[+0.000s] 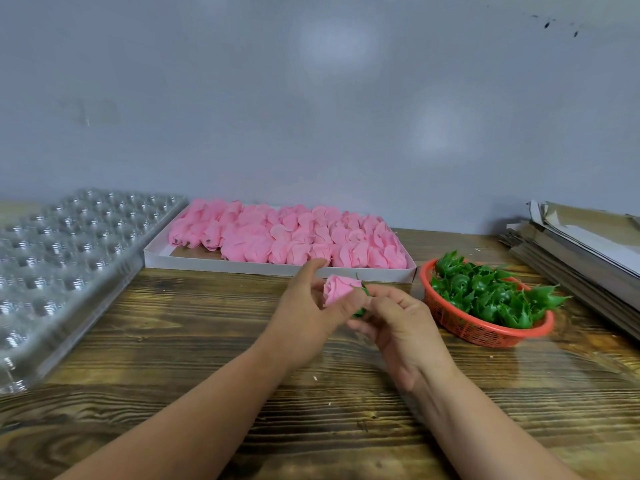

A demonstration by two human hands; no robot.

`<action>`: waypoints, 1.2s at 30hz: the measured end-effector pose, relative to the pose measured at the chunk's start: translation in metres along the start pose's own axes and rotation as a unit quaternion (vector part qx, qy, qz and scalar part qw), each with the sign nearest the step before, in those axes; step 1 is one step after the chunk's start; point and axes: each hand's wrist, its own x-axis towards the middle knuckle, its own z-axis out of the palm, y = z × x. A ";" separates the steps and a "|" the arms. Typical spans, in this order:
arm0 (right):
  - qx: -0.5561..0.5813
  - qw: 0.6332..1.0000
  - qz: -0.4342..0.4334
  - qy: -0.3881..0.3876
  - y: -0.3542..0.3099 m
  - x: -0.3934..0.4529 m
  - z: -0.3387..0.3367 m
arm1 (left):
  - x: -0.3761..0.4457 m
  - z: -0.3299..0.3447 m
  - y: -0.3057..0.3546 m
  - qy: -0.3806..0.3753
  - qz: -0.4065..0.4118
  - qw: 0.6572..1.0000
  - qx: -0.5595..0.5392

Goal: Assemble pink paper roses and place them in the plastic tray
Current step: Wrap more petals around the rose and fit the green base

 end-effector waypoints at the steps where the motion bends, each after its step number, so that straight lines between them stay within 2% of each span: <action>1: 0.020 1.000 0.018 -0.006 -0.001 0.000 0.000 | -0.001 0.001 0.000 -0.036 0.001 0.999 -0.009; 3: 0.046 0.997 0.050 -0.040 -0.001 -0.001 0.004 | -0.001 0.004 -0.003 -0.110 0.034 0.993 -0.034; 5: 0.078 0.991 0.080 -0.072 0.000 -0.004 0.008 | -0.002 0.008 -0.006 -0.139 0.050 0.986 -0.071; 12: 0.095 0.978 0.118 -0.142 0.004 -0.008 0.015 | 0.000 0.008 -0.009 -0.126 -0.027 0.964 -0.234; 19: 0.044 0.984 0.112 -0.131 0.005 -0.009 0.015 | 0.000 0.008 -0.004 -0.094 -0.041 0.962 -0.254; 21: 0.015 0.989 0.083 -0.124 0.008 -0.010 0.015 | 0.001 0.008 -0.003 -0.062 -0.060 0.963 -0.257; 23: -0.059 0.991 0.002 -0.123 0.011 -0.013 0.017 | 0.001 0.008 -0.002 -0.025 -0.063 0.963 -0.261; 26: -0.189 0.971 -0.113 -0.096 0.017 -0.016 0.021 | 0.001 0.012 0.000 0.013 -0.068 0.956 -0.283; 29: -0.240 0.956 -0.164 -0.044 0.019 -0.019 0.026 | 0.001 0.014 -0.001 0.046 -0.090 0.945 -0.311; 34: -0.328 0.915 -0.233 -0.027 0.020 -0.020 0.027 | 0.000 0.018 0.000 0.025 -0.108 0.939 -0.327; 36: -0.317 0.920 -0.229 -0.025 0.021 -0.018 0.024 | 0.000 0.016 0.000 -0.008 -0.117 0.941 -0.316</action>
